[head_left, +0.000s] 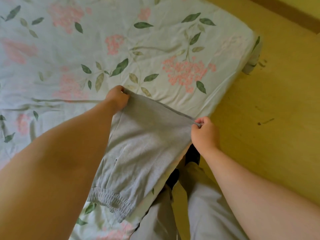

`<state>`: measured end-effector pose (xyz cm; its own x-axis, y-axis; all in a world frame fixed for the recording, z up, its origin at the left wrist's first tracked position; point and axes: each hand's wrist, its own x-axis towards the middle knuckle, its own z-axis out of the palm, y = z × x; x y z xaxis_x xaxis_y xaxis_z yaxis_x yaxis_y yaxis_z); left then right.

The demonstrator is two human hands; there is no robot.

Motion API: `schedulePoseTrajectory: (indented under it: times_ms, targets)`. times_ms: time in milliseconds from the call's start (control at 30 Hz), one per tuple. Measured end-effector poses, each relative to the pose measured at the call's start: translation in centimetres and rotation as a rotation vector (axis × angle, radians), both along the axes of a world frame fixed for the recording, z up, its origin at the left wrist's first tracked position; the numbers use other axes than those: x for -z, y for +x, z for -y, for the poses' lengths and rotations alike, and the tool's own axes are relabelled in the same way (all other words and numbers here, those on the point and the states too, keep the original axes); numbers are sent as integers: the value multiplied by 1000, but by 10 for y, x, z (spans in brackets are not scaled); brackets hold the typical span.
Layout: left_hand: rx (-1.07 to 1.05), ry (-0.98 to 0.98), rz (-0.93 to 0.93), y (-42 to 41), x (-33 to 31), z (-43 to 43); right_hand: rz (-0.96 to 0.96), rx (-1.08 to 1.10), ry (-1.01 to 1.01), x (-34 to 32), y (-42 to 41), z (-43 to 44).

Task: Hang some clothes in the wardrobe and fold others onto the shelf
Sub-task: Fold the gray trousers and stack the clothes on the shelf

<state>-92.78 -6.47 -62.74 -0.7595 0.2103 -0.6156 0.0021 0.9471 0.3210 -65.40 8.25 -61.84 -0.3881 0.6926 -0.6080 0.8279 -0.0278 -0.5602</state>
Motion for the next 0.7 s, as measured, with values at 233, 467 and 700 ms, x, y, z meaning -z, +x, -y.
schedulePoseTrajectory:
  times_ms: [233,467,700]
  targets:
    - [256,-100,-78,-3,23,-11,89,-255,55,27,-2,-15]
    - [731,-266,-56,-18,24,-30,96,-431,3,35,-4,-36]
    - [749,-492,-153,-49,7,-43,61,-463,-30,42,-8,-48]
